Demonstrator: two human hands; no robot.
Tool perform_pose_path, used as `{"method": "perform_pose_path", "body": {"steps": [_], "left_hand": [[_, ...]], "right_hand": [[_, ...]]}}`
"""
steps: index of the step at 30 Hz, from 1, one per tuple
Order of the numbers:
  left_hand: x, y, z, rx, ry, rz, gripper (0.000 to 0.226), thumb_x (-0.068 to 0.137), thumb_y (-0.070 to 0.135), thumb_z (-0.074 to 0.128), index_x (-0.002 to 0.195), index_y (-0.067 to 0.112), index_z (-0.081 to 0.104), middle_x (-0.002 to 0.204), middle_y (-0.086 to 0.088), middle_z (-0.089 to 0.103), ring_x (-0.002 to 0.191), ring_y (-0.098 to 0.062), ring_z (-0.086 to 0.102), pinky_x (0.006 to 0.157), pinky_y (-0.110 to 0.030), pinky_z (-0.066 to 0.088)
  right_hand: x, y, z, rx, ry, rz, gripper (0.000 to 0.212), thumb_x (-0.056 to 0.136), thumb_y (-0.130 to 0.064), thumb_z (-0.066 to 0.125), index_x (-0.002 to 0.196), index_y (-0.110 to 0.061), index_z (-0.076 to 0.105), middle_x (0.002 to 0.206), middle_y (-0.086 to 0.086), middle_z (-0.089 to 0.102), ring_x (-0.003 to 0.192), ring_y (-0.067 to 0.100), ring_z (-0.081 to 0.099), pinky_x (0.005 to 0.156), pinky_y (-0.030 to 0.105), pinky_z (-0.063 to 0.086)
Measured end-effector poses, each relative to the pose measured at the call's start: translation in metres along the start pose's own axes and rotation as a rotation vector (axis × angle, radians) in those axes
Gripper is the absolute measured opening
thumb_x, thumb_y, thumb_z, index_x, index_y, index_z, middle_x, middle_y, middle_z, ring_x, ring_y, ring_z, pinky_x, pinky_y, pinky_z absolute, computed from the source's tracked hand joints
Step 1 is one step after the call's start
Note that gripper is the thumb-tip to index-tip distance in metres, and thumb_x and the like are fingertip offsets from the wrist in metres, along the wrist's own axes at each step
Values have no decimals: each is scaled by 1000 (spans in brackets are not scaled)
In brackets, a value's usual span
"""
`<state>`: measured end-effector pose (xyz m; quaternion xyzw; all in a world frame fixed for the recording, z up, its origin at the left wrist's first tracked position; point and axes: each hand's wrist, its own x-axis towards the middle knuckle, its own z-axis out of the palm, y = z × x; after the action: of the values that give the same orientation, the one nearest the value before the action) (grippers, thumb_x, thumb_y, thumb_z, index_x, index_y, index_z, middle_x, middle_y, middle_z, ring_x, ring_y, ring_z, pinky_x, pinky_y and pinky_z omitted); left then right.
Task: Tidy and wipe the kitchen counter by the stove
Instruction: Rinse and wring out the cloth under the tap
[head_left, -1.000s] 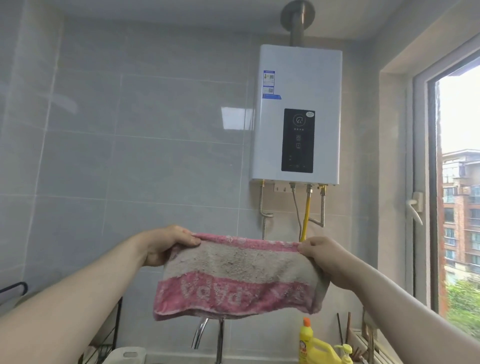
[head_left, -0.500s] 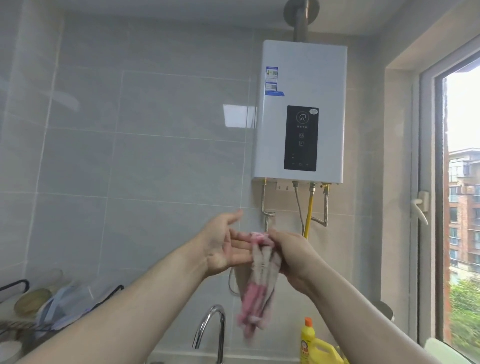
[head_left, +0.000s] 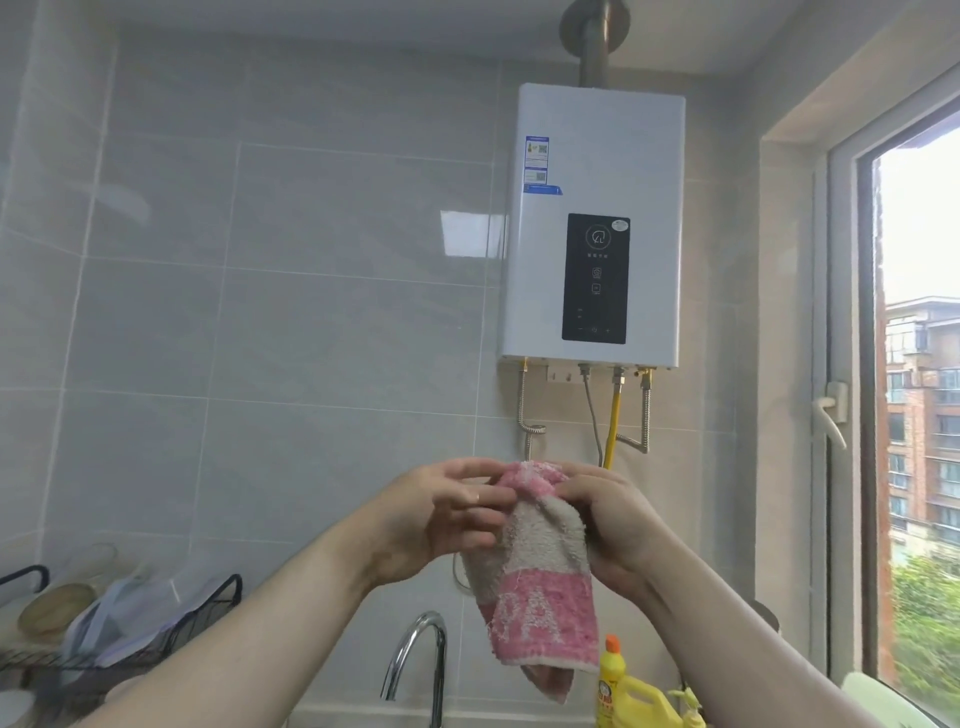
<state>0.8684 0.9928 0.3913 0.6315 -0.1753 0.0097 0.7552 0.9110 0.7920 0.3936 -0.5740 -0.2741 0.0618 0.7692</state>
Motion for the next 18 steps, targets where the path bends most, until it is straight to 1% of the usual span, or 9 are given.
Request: {"method": "perform_pose_path", "body": {"steps": [2, 4, 5, 8, 11, 13, 15, 16, 18], "left_hand": [[4, -18, -7, 197, 185, 113, 51, 66, 14, 74, 115, 11, 61, 103, -9, 66, 78, -14, 64, 65, -24, 55], [5, -40, -7, 281, 178, 63, 73, 60, 37, 86, 123, 13, 58, 116, -3, 65, 95, -11, 66, 75, -28, 55], [6, -49, -5, 199, 135, -32, 79, 61, 40, 88, 127, 11, 55, 120, -4, 66, 100, -17, 68, 79, -35, 57], [2, -70, 7, -45, 110, -288, 58, 67, 26, 82, 117, 6, 63, 107, -14, 70, 86, -28, 70, 73, -37, 58], [-2, -85, 14, -276, 58, -261, 28, 81, 13, 66, 106, 4, 74, 108, -19, 70, 94, -33, 68, 87, -46, 54], [-1, -95, 15, -289, 109, -203, 23, 86, 8, 59, 104, 1, 71, 100, -21, 70, 87, -34, 70, 80, -45, 56], [0, -108, 16, -187, 228, -168, 23, 90, 5, 59, 112, 0, 62, 95, -21, 69, 83, -34, 69, 74, -44, 58], [0, -117, 16, -136, 257, -162, 24, 90, 4, 61, 114, 0, 60, 94, -21, 69, 82, -34, 69, 74, -44, 58], [-2, -137, 15, -47, 264, -186, 23, 88, 4, 66, 111, 2, 62, 94, -19, 71, 85, -34, 69, 82, -46, 57]], "right_hand": [[0, 2, -2, 111, -24, 43, 38, 83, 8, 39, 111, 12, 65, 98, 29, 66, 87, 38, 66, 83, 46, 54], [-3, 4, -3, 212, -9, 86, 36, 85, 5, 37, 106, 8, 66, 87, 23, 67, 76, 35, 67, 75, 43, 56], [-5, 7, -5, 264, 4, 105, 33, 87, 3, 37, 99, 6, 67, 80, 20, 66, 69, 32, 66, 69, 39, 57], [-13, 20, -14, 389, 71, 138, 29, 88, 0, 40, 84, -2, 68, 69, 11, 60, 59, 26, 61, 60, 36, 55], [-23, 42, -30, 449, 117, 175, 24, 86, -1, 43, 85, -7, 67, 67, 6, 57, 54, 22, 57, 56, 34, 52], [-37, 58, -38, 455, 111, 256, 22, 87, -12, 50, 96, -4, 68, 78, 11, 64, 64, 27, 64, 60, 37, 54], [-55, 84, -49, 438, 84, 351, 48, 90, -36, 55, 109, 6, 69, 106, 25, 69, 94, 39, 67, 83, 49, 54], [-65, 98, -54, 407, 72, 398, 56, 90, -40, 55, 116, 9, 66, 118, 29, 65, 107, 42, 63, 94, 52, 49], [-80, 128, -64, 281, 95, 455, 42, 91, -17, 59, 121, 13, 58, 116, 30, 65, 102, 39, 66, 90, 48, 55]]}}
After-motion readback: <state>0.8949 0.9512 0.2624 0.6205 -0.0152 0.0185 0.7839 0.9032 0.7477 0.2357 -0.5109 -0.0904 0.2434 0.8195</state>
